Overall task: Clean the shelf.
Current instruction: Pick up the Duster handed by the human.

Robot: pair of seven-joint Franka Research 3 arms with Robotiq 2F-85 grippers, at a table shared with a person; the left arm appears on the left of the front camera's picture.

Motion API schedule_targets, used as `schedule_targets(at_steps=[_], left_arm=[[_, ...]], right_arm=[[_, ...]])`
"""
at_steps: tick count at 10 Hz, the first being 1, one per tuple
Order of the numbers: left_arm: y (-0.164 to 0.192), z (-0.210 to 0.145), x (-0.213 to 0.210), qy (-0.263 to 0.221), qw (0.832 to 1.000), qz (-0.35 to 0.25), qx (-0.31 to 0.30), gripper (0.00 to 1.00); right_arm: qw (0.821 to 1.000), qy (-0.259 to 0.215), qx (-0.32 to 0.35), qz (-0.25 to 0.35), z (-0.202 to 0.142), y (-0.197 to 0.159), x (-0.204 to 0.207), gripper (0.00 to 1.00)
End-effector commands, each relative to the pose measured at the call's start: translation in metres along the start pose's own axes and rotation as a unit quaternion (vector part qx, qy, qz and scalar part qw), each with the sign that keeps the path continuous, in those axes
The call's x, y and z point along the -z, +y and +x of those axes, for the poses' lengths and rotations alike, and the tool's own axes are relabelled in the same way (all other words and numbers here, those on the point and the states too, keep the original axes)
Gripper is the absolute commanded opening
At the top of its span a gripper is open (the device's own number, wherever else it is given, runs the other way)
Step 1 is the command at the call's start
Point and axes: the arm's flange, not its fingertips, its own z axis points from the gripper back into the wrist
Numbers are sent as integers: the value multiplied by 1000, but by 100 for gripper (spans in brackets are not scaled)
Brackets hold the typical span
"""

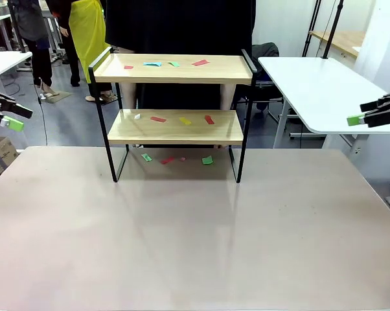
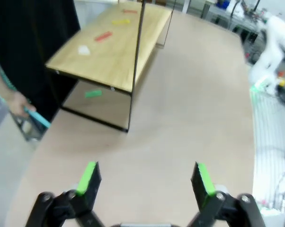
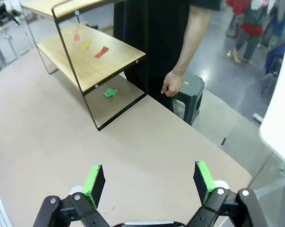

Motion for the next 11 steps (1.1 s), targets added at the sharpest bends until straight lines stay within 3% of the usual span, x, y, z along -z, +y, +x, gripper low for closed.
schedule_targets(at_steps=[1,3,4,5,7,11], left_arm=[[-12,14,-1,40,999,10,0,100],[-12,14,-1,40,999,10,0,100],[4,-3,6,15,1000,-1,-4,100],[19,-13,-9,-48,998,32,2,100],[44,-40,-29,-172,985,11,5,100],[93,-108,-28,-292,956,-4,-30,100]], right_arm=[[1000,11,12,-11,11,16,-1,100],[1000,11,12,-11,11,16,-1,100],[1000,11,12,-11,11,16,-1,100],[1000,6,-2,-4,7,6,1,100],[996,-72,-37,43,-5,-41,0,100],[988,-123,-53,76,-44,-90,18,100]])
